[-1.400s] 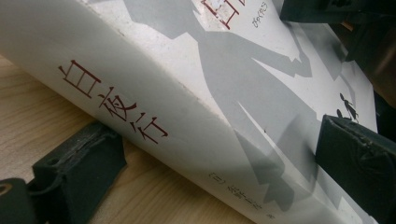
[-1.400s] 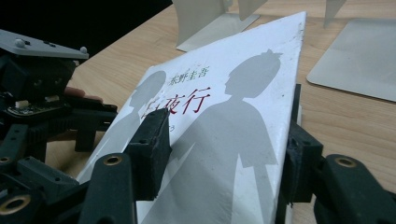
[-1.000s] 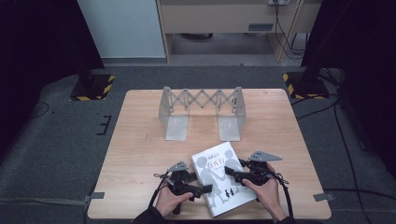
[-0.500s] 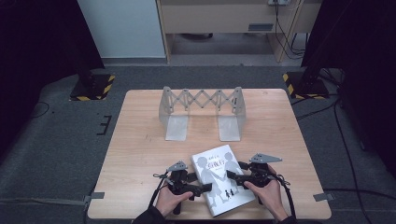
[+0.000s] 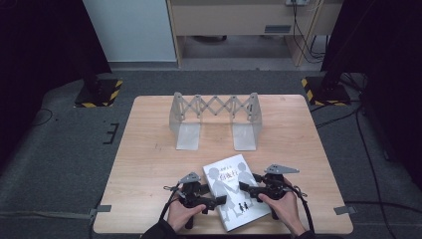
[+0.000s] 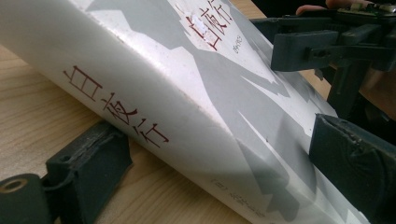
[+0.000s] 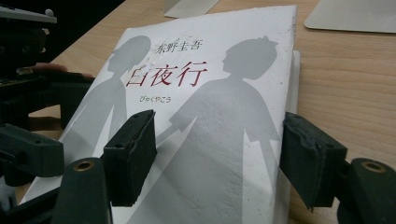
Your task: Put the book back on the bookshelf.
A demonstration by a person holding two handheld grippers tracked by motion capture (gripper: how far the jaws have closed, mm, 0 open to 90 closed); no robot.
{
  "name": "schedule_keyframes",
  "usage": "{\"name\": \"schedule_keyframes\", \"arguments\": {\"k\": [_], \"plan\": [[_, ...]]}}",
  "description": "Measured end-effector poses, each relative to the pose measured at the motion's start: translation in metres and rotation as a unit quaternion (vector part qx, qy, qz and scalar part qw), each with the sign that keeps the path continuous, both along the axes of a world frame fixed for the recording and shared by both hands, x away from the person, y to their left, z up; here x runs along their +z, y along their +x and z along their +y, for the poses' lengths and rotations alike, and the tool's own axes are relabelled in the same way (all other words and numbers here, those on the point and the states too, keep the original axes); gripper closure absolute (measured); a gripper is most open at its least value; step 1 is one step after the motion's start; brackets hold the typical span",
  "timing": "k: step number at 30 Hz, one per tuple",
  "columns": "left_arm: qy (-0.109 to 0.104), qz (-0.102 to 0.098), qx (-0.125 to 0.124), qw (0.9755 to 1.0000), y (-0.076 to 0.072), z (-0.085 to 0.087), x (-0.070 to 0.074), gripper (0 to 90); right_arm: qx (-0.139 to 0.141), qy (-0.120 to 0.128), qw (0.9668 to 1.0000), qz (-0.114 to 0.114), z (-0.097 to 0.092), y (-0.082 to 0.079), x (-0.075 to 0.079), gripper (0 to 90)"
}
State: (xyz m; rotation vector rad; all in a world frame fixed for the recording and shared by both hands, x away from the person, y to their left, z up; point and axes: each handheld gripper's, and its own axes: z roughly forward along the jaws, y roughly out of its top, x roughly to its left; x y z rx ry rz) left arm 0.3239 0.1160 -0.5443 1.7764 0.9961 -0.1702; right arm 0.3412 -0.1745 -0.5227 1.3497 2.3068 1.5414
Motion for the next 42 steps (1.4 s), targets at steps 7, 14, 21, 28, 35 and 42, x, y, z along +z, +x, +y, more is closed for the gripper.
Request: {"name": "schedule_keyframes", "arguments": {"k": [7, 14, 21, 28, 35, 42], "plan": [[0.001, -0.001, -0.002, 1.0, 0.0012, 0.0011, 0.0002, 6.0, -0.01, 0.006, 0.9999, -0.004, -0.0004, -0.001, 0.001, 36.6], [0.015, 0.02, -0.018, 0.9995, 0.0047, 0.0018, 0.005, 7.1, -0.007, 0.006, 0.9999, -0.014, 0.0004, -0.0013, 0.0034, 40.7], [0.002, 0.002, -0.005, 1.0, 0.0002, -0.0002, 0.0008, 5.9, -0.009, 0.011, 0.9998, -0.011, 0.0006, -0.0013, 0.0031, 41.3], [-0.001, 0.001, 0.004, 1.0, -0.0012, -0.0026, -0.0004, 4.0, -0.011, 0.017, 0.9998, -0.009, -0.001, -0.0007, 0.0011, 41.2], [0.0, 0.002, 0.016, 0.9999, -0.003, -0.0048, -0.0001, 3.6, -0.012, 0.019, 0.9997, -0.005, -0.0013, -0.0003, 0.0007, 41.2], [-0.002, 0.002, 0.022, 0.9998, -0.0026, -0.0047, 0.0, 4.6, -0.013, 0.02, 0.9997, 0.0, -0.0016, 0.0004, 0.0005, 41.2]]}}
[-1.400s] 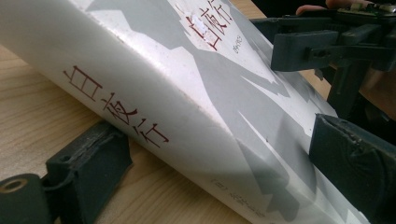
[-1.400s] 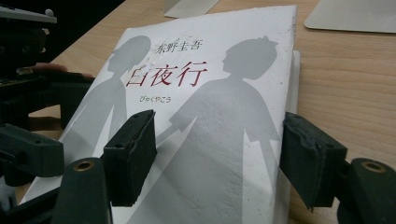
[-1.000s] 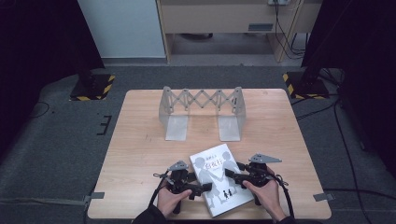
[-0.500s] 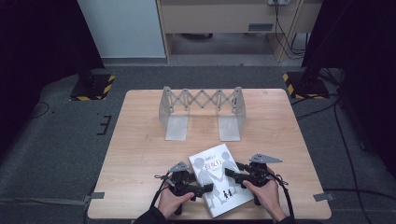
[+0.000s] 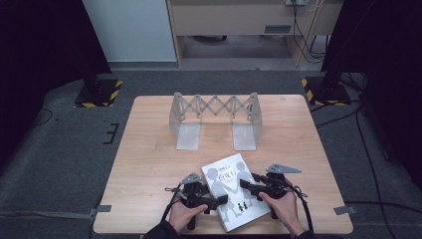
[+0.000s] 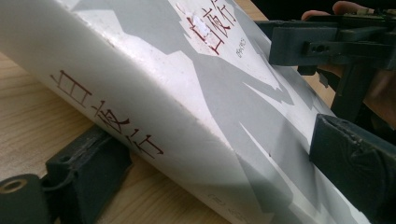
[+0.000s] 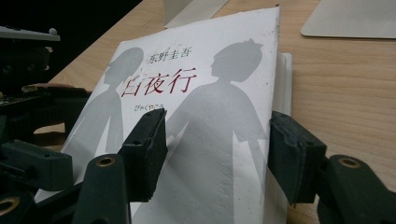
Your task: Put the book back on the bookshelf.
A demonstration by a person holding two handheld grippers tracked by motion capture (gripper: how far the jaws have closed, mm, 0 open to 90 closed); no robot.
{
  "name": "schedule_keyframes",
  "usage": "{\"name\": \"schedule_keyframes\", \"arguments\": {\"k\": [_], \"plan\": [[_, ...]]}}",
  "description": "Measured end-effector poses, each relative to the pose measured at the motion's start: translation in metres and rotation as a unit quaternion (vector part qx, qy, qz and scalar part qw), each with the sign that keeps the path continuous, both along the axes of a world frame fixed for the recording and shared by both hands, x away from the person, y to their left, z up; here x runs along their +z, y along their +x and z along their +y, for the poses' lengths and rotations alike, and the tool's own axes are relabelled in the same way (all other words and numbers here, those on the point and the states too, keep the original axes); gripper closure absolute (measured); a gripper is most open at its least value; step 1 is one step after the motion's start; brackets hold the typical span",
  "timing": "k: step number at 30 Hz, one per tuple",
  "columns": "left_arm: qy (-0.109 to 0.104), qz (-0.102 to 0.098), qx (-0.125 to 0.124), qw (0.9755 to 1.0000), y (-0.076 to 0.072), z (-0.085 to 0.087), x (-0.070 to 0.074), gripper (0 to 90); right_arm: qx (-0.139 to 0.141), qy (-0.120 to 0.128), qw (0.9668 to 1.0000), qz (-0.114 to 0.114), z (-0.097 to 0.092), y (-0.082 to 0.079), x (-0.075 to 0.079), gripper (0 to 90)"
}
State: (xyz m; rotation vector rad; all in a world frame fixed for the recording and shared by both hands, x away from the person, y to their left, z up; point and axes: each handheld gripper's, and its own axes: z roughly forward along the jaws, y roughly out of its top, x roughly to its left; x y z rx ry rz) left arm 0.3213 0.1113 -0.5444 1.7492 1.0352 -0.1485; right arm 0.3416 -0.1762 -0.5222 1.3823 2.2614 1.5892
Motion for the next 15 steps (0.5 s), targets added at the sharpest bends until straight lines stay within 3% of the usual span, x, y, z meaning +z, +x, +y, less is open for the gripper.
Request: {"name": "schedule_keyframes", "arguments": {"k": [6, 10, 14, 15], "plan": [[0.005, 0.008, 0.001, 0.9999, 0.002, 0.002, 0.003, 7.2, 0.001, -0.004, 0.9999, -0.011, 0.002, -0.001, 0.001, 41.3], [0.013, -0.009, 0.004, 0.9999, 0.003, 0.006, 0.013, 10.9, -0.002, 0.006, 0.9995, -0.03, 0.002, -0.002, 0.004, 43.1], [0.001, -0.025, 0.018, 0.9995, 0.002, 0.01, 0.019, 18.1, -0.006, 0.021, 0.9986, -0.048, 0.001, -0.002, 0.009, 45.7], [0.001, -0.041, 0.023, 0.9989, 0.001, 0.011, 0.024, 19.1, -0.006, 0.025, 0.9984, -0.05, 0.0, -0.002, 0.01, 46.5]]}}
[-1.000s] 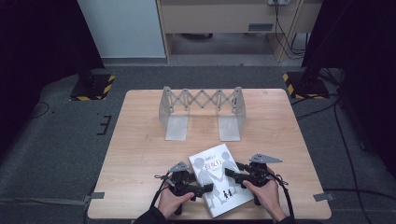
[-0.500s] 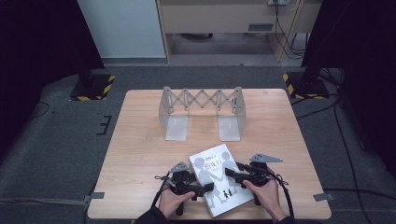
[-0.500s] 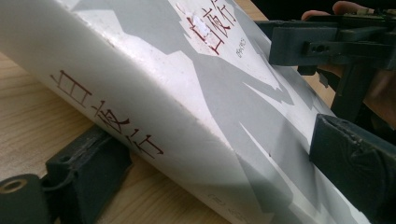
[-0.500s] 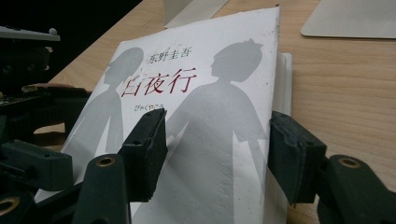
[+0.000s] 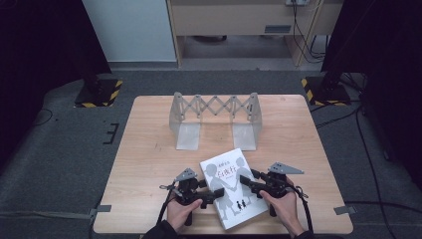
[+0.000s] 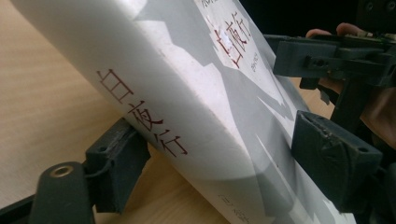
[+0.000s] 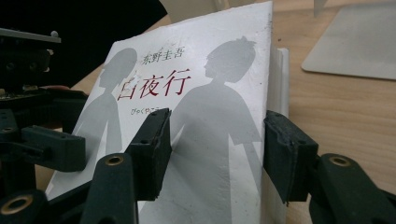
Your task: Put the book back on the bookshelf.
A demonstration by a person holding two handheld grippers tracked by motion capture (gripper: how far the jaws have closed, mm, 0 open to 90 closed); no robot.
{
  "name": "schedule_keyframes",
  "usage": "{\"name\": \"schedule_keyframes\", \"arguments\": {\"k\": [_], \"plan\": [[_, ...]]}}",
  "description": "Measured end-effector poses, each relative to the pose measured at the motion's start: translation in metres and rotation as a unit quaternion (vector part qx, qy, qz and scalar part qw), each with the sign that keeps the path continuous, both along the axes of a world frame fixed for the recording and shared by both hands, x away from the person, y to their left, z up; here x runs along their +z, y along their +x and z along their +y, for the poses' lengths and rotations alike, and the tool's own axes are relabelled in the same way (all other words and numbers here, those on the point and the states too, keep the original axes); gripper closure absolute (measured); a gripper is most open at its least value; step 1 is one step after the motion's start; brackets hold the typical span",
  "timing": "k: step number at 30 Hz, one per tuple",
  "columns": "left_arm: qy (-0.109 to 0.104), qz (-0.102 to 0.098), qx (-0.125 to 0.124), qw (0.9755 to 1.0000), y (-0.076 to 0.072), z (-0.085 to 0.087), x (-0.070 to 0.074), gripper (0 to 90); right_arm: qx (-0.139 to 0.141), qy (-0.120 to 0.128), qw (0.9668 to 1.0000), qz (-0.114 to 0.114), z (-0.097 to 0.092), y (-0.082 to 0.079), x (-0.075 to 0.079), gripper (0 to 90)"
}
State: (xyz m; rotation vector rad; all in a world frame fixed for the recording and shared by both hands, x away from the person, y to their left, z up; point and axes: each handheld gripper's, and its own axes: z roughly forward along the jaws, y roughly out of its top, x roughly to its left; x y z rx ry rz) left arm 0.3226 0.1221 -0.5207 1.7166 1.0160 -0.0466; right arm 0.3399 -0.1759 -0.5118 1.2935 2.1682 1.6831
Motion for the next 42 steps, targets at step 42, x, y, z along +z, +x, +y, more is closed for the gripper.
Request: {"name": "schedule_keyframes", "arguments": {"k": [42], "plan": [[-0.106, -0.029, 0.019, 0.9937, 0.01, -0.002, 0.028, 45.7, -0.038, 0.012, 0.9978, -0.054, -0.024, 0.003, 0.014, 38.0]]}}
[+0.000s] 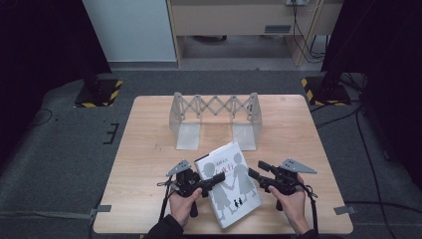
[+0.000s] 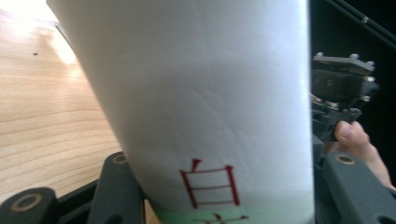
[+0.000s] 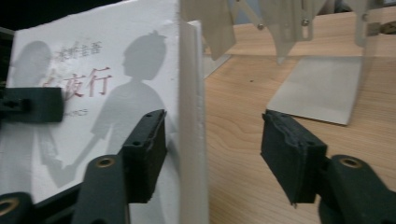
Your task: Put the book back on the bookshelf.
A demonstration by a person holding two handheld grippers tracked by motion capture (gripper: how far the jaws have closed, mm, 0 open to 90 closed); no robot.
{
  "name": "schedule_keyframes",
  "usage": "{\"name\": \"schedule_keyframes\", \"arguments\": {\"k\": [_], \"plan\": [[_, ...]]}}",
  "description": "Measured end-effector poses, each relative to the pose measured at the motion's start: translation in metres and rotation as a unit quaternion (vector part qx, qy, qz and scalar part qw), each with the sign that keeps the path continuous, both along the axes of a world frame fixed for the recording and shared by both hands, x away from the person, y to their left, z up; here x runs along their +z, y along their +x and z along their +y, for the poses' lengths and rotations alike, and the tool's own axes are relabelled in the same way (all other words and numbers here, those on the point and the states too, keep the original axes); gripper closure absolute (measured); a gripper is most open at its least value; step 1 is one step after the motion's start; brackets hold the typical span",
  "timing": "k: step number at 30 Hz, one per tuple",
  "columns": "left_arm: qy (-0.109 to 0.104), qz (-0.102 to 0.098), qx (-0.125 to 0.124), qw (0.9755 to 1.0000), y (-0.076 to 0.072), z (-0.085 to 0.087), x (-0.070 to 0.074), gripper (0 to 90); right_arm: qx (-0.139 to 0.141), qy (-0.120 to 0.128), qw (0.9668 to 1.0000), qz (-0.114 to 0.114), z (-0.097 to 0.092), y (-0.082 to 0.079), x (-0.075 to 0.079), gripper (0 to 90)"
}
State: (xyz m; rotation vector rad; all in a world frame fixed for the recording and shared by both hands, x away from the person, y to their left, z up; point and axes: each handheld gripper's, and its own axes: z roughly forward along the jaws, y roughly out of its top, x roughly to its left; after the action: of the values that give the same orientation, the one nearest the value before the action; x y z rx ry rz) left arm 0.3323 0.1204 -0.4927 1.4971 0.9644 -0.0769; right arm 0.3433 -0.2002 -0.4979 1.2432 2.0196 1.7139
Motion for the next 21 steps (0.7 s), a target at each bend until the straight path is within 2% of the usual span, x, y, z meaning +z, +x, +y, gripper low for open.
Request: {"name": "schedule_keyframes", "arguments": {"k": [4, 5, 9, 12, 16, 20, 21], "plan": [[0.002, -0.001, -0.007, 1.0, 0.002, -0.001, 0.006, 47.6, -0.007, 0.003, 1.0, 0.0, -0.006, 0.001, 0.0, 35.9], [0.002, -0.003, -0.011, 0.9999, 0.002, -0.002, 0.009, 48.2, -0.017, -0.008, 0.9998, -0.002, -0.01, 0.002, 0.0, 35.6], [0.0, -0.008, -0.016, 0.9998, 0.003, -0.004, 0.016, 50.0, -0.029, -0.024, 0.9993, 0.003, -0.016, 0.004, -0.002, 34.1], [0.008, -0.017, -0.016, 0.9997, 0.003, -0.005, 0.022, 51.0, -0.04, -0.039, 0.9984, 0.005, -0.019, 0.005, -0.003, 32.4], [0.015, -0.029, -0.013, 0.9994, 0.004, -0.007, 0.029, 51.8, -0.047, -0.083, 0.9953, 0.019, -0.023, 0.008, -0.007, 28.7], [0.016, -0.029, -0.013, 0.9994, 0.004, -0.008, 0.03, 51.9, -0.053, -0.134, 0.989, 0.034, -0.027, 0.012, -0.014, 27.6], [0.016, -0.029, -0.013, 0.9994, 0.004, -0.008, 0.03, 51.9, -0.053, -0.134, 0.989, 0.034, -0.027, 0.012, -0.014, 27.6]]}}
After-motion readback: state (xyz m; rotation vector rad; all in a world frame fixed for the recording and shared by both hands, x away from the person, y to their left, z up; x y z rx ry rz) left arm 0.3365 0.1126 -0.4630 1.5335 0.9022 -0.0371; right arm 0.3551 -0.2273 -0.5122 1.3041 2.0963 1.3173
